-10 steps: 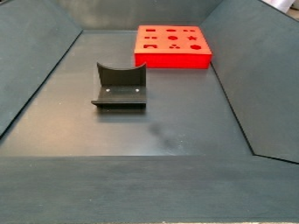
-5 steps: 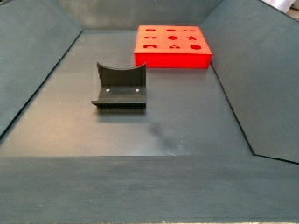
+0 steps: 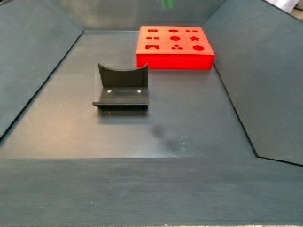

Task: Pick up the 3 prong object. Move up. Place the 3 prong object on the fixture. Regrasp the 3 prong object. Move to above the board. Insert the 3 prong object.
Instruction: Insert the 3 prong object.

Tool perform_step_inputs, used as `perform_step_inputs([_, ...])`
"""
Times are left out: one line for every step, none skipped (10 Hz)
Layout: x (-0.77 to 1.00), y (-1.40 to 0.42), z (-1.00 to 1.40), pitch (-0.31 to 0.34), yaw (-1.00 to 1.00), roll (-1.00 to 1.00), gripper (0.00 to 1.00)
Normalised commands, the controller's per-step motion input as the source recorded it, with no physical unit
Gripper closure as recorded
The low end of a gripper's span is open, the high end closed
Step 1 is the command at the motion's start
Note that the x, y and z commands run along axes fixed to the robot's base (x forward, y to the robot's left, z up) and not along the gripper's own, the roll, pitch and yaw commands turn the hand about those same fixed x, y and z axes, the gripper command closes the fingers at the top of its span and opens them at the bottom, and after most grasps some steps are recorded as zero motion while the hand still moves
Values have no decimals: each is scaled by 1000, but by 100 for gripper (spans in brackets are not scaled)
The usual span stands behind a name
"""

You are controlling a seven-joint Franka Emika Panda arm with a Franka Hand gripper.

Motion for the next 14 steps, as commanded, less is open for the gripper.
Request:
perform_step_inputs([-51, 411, -866, -153, 866, -36, 100])
perform_step_inputs([-60, 409, -857, -149, 869, -33, 100])
perform_step_inputs([-83, 403, -837, -151, 860, -20, 100])
perform_step_inputs([-123, 543, -940, -164, 663, 0, 100])
perform_step_inputs([0, 623, -837, -20, 514, 14, 100])
perform_step_inputs([0, 446, -446, 0, 177, 0, 100])
perform_step_inputs([-60, 83, -43, -89, 0, -87, 100])
perform_step_inputs([-14, 57, -43, -57, 0, -74, 100])
perform_step_inputs([-114, 323, -214, -109, 197, -113, 100])
perform_step_inputs([-126, 211, -323, -223, 660, -260, 100])
perform_step_inputs([-80, 46, -209, -229, 714, -329, 100])
perform_step_inputs([-194, 154, -17, -223, 511, -417, 100])
perform_step_inputs([-60, 0, 0, 0, 60, -30, 100])
perform_step_inputs([0, 0, 0, 0, 14, 0, 100])
